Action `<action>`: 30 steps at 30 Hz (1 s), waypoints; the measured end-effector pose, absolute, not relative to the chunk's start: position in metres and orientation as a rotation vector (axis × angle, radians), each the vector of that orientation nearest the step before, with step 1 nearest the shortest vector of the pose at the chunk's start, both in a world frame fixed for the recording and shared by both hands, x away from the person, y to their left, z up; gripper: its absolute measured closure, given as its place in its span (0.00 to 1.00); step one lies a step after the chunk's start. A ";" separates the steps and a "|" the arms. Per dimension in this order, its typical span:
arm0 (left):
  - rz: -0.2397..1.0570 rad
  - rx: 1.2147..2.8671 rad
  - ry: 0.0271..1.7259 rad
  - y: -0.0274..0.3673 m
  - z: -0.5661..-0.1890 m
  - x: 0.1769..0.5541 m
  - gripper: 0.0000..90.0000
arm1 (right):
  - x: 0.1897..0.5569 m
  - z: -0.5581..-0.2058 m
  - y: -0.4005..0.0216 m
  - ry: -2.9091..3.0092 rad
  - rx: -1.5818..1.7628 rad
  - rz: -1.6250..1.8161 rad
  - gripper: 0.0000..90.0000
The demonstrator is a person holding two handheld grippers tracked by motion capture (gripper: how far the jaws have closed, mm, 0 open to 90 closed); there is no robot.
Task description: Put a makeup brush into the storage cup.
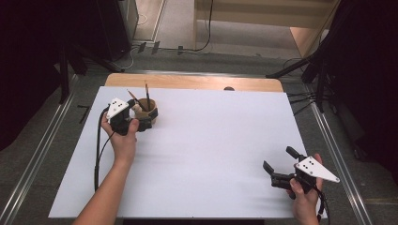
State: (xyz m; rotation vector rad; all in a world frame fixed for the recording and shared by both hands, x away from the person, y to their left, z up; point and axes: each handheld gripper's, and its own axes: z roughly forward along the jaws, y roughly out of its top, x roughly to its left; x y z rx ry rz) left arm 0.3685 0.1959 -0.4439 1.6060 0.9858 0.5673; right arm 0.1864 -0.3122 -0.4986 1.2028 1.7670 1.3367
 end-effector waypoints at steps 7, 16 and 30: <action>0.562 1.614 0.995 0.205 -0.444 0.357 0.00 | 0.186 -0.498 -0.313 1.766 1.199 1.335 0.00; 0.556 1.618 0.993 0.213 -0.447 0.338 0.00 | 0.185 -0.498 -0.314 1.759 1.203 1.336 0.00; 0.568 1.644 0.961 0.220 -0.454 0.305 0.00 | 0.185 -0.498 -0.313 1.762 1.202 1.333 0.00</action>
